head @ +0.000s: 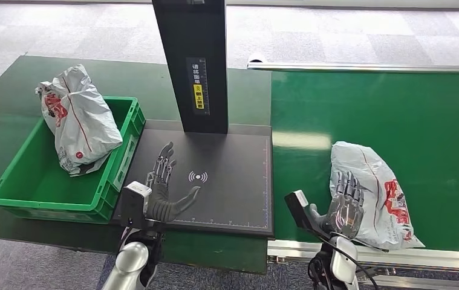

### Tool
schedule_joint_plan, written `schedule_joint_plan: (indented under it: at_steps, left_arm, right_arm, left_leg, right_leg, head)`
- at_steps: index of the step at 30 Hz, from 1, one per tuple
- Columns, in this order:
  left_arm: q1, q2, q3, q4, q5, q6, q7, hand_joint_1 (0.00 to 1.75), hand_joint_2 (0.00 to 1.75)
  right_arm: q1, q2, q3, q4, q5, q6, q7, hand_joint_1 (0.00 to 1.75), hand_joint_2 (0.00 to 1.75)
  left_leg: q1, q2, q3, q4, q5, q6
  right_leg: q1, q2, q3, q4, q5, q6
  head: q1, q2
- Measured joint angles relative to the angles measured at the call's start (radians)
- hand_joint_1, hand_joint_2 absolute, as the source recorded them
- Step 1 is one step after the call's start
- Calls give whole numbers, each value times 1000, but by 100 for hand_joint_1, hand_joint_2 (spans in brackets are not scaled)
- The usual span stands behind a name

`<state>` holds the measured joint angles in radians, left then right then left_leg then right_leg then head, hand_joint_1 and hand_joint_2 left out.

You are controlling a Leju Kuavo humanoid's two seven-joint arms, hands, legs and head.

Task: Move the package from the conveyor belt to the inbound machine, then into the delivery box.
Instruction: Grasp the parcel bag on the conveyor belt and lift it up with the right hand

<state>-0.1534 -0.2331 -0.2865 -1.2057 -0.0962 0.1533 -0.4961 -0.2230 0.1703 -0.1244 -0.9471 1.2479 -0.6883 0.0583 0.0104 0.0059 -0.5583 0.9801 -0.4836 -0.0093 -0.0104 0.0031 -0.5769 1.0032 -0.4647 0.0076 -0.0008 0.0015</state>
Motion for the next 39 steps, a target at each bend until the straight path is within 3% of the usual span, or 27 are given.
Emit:
schedule_joint_plan:
  at_steps: [10,19,26,27,31,39]
  left_arm:
    - [1,-3,9,17,-9,-7,3,0,175]
    - [2,-3,14,42,-11,-1,1,0,175]
    - [1,-3,17,51,-11,-1,1,0,175]
    - [1,-3,18,51,-11,-1,1,0,175]
    - [0,-3,19,57,-11,-1,1,0,175]
    - [0,-3,19,60,-10,3,3,0,175]
  right_arm:
    - [2,1,-73,34,-114,74,29,0,175]
    - [1,4,-99,63,-205,198,58,0,175]
    - [0,4,-105,73,-211,211,57,0,175]
    - [-1,4,-106,74,-211,214,57,5,175]
    - [-5,4,-106,80,-202,242,69,173,175]
    - [-5,3,-76,55,-164,214,74,175,175]
  left_leg:
    - [0,0,0,0,0,0]
    - [0,0,0,0,0,0]
    - [0,0,0,0,0,0]
    - [0,0,0,0,0,0]
    - [0,0,0,0,0,0]
    - [0,0,0,0,0,0]
  right_leg:
    - [0,0,0,0,0,0]
    - [0,0,0,0,0,0]
    - [0,0,0,0,0,0]
    - [0,0,0,0,0,0]
    - [0,0,0,0,0,0]
    - [0,0,0,0,0,0]
  head:
    - [0,0]
    - [0,0]
    - [0,0]
    - [0,0]
    - [0,0]
    - [0,0]
